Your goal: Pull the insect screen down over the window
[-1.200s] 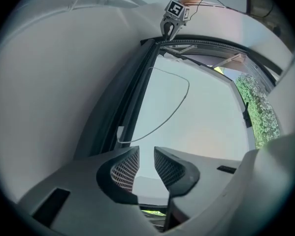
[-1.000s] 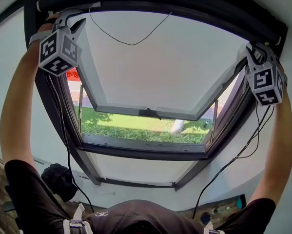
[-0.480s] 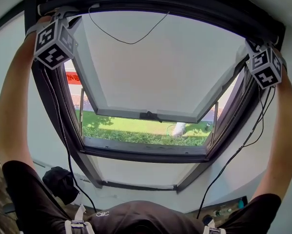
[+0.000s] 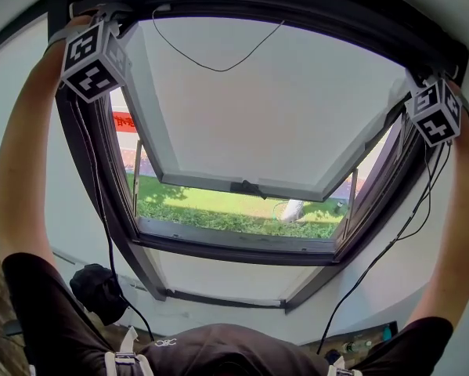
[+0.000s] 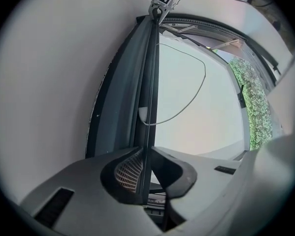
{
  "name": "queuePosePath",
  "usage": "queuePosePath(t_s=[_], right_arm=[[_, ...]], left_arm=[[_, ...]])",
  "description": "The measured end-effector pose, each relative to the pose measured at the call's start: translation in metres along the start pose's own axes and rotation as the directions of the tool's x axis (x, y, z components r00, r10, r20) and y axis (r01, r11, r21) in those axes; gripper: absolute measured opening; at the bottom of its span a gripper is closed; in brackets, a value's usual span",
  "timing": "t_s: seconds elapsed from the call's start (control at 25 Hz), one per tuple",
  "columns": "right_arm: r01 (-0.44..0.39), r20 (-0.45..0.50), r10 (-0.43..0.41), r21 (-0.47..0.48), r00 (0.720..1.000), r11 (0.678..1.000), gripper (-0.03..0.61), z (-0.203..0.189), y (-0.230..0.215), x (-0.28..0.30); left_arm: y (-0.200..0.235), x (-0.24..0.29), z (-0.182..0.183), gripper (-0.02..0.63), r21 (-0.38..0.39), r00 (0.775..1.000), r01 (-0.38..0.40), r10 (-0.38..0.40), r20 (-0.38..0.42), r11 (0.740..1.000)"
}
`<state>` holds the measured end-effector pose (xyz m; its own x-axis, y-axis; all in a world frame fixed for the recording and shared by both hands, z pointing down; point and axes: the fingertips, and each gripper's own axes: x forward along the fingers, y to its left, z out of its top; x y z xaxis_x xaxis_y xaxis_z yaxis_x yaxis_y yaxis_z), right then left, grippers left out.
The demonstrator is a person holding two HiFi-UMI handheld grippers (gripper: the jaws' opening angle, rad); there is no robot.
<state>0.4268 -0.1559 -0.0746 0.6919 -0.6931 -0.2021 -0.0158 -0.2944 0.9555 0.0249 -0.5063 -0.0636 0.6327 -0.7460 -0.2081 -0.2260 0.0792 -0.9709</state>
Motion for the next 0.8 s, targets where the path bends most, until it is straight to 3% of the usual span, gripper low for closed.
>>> queuePosePath(t_s=[0.32, 0.64, 0.8], right_arm=[[0.021, -0.039, -0.024, -0.09, 0.999, 0.996, 0.037, 0.0, -0.001, 0.001], [-0.008, -0.043, 0.006, -0.058, 0.999, 0.998, 0.037, -0.002, 0.01, 0.0], [-0.02, -0.043, 0.018, -0.051, 0.999, 0.999, 0.037, -0.004, 0.015, -0.002]], left_arm=[[-0.001, 0.004, 0.001, 0.037, 0.037, 1.0, -0.001, 0.002, -0.02, 0.999], [-0.011, -0.001, -0.002, 0.038, -0.008, 0.998, 0.061, -0.061, -0.016, 0.998], [-0.014, -0.002, -0.001, 0.037, -0.003, 0.999, 0.047, -0.047, -0.024, 0.999]])
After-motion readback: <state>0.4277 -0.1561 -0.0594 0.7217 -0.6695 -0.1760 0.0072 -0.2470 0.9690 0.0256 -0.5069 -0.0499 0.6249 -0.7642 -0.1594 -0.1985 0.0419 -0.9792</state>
